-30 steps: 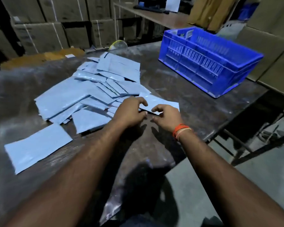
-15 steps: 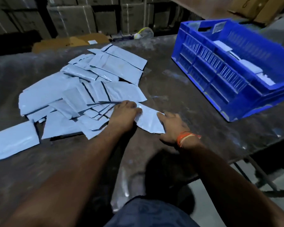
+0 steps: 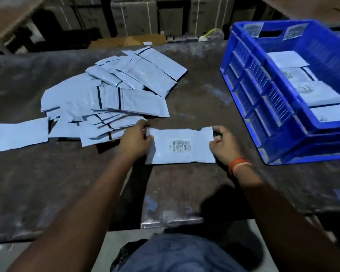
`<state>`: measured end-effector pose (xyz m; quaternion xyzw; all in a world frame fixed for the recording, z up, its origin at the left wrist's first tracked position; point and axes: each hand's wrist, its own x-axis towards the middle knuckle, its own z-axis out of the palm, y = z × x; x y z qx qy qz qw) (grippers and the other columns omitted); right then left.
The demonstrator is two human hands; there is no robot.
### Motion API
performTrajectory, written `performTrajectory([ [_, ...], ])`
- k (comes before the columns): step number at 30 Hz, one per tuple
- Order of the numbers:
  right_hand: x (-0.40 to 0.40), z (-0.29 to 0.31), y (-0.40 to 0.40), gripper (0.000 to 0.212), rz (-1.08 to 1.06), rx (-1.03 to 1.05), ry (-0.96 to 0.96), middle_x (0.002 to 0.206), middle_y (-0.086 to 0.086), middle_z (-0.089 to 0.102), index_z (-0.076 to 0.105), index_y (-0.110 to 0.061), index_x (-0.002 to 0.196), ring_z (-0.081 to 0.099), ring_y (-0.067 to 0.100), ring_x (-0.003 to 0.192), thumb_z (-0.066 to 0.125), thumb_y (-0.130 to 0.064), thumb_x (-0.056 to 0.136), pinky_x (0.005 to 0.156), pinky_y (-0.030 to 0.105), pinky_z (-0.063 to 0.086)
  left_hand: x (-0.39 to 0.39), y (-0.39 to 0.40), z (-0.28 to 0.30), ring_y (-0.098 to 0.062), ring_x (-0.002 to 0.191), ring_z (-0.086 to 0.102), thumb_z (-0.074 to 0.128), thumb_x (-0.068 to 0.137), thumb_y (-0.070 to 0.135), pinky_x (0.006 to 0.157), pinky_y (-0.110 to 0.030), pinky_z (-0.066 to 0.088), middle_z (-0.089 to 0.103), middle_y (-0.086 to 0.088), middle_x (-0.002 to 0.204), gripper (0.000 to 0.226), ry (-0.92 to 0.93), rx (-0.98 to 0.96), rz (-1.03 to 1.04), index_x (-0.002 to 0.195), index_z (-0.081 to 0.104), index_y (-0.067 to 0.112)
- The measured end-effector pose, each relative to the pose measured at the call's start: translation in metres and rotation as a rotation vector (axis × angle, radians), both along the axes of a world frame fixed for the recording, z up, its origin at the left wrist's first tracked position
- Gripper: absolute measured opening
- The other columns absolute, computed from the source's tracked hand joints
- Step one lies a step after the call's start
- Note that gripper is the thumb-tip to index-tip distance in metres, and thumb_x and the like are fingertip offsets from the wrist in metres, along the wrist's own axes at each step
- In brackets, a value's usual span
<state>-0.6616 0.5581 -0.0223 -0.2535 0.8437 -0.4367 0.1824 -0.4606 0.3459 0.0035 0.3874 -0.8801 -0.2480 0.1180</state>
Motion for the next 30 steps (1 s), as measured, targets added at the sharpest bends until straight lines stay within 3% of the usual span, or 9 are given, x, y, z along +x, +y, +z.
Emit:
performTrajectory([
  [4, 0.022, -0.015, -0.003, 0.059, 0.083, 0.09, 0.52, 0.133, 0.014, 0.057, 0.053, -0.013, 0.14, 0.052, 0.035, 0.12, 0.052, -0.027, 0.083, 0.107, 0.041, 0.038, -0.003, 0.028, -0.019, -0.038, 0.123, 0.051, 0.049, 0.092, 0.034, 0.102, -0.045, 0.045, 0.055, -0.017, 0.135, 0.046, -0.005, -0.314, -0.114, 0.131, 0.056, 0.01],
  [7, 0.039, -0.015, -0.018, 0.063, 0.208, 0.156, 0.572, 0.158, 0.006, 0.034, 0.039, -0.021, 0.152, 0.029, 0.028, 0.146, 0.042, -0.037, 0.091, 0.115, 0.044, 0.027, -0.017, 0.047, -0.031, -0.036, 0.146, 0.03, 0.038, 0.1, 0.039, 0.119, -0.047, 0.03, 0.037, -0.017, 0.156, 0.053, -0.023, -0.335, -0.248, 0.144, 0.048, 0.011],
  [9, 0.047, -0.015, -0.024, 0.063, 0.304, 0.255, 0.632, 0.164, 0.002, 0.021, 0.03, -0.026, 0.156, 0.014, 0.022, 0.152, 0.034, -0.041, 0.095, 0.118, 0.045, 0.021, -0.023, 0.059, -0.036, -0.035, 0.152, 0.016, 0.029, 0.102, 0.043, 0.122, -0.049, 0.023, 0.025, -0.014, 0.164, 0.059, -0.075, -0.263, -0.289, 0.153, 0.038, 0.013],
  [12, 0.047, -0.026, -0.021, 0.059, 0.42, 0.421, 0.655, 0.167, 0.001, 0.01, 0.02, -0.028, 0.158, 0.005, 0.021, 0.154, 0.028, -0.045, 0.102, 0.12, 0.047, 0.017, -0.017, 0.065, -0.048, -0.035, 0.153, 0.009, 0.019, 0.102, 0.048, 0.121, -0.051, 0.019, 0.015, -0.009, 0.167, 0.063, -0.18, -0.229, -0.304, 0.159, 0.025, 0.021],
  [16, 0.046, -0.03, -0.012, 0.058, 0.396, 0.501, 0.657, 0.167, -0.003, 0.008, 0.015, -0.032, 0.158, 0.004, 0.019, 0.154, 0.025, -0.05, 0.104, 0.119, 0.047, 0.014, -0.003, 0.058, -0.061, -0.033, 0.154, 0.007, 0.017, 0.105, 0.052, 0.122, -0.053, 0.014, 0.01, -0.006, 0.168, 0.056, -0.229, -0.298, -0.256, 0.16, 0.013, 0.037],
  [22, 0.042, -0.022, -0.009, 0.06, 0.376, 0.576, 0.642, 0.167, -0.007, 0.008, 0.013, -0.035, 0.158, 0.001, 0.014, 0.153, 0.023, -0.054, 0.102, 0.119, 0.047, 0.014, 0.001, 0.053, -0.061, -0.033, 0.154, 0.004, 0.014, 0.105, 0.055, 0.123, -0.053, 0.011, 0.007, -0.007, 0.169, 0.057, -0.24, -0.295, -0.265, 0.159, 0.006, 0.042],
  [26, 0.033, -0.017, -0.008, 0.06, 0.354, 0.566, 0.681, 0.156, 0.002, 0.032, 0.033, -0.03, 0.153, 0.023, 0.025, 0.147, 0.031, -0.053, 0.098, 0.109, 0.045, 0.027, 0.003, 0.053, -0.052, -0.035, 0.152, 0.011, 0.02, 0.103, 0.051, 0.121, -0.057, 0.016, 0.015, -0.012, 0.166, 0.057, -0.235, -0.274, -0.178, 0.157, 0.022, 0.035],
  [28, 0.027, -0.011, -0.005, 0.059, 0.292, 0.546, 0.717, 0.134, 0.006, 0.047, 0.048, -0.028, 0.142, 0.039, 0.03, 0.129, 0.038, -0.055, 0.091, 0.097, 0.044, 0.035, 0.009, 0.055, -0.044, -0.033, 0.148, 0.025, 0.032, 0.1, 0.044, 0.118, -0.054, 0.026, 0.027, -0.013, 0.162, 0.056, -0.133, -0.276, -0.025, 0.151, 0.037, 0.021],
  [30, 0.022, -0.006, 0.001, 0.049, 0.2, 0.558, 0.72, 0.122, 0.008, 0.051, 0.056, -0.024, 0.129, 0.043, 0.032, 0.117, 0.051, -0.051, 0.089, 0.092, 0.045, 0.036, 0.014, 0.056, -0.036, -0.032, 0.135, 0.044, 0.044, 0.098, 0.038, 0.107, -0.051, 0.039, 0.038, -0.011, 0.155, 0.05, -0.017, -0.251, 0.127, 0.142, 0.047, 0.015],
])
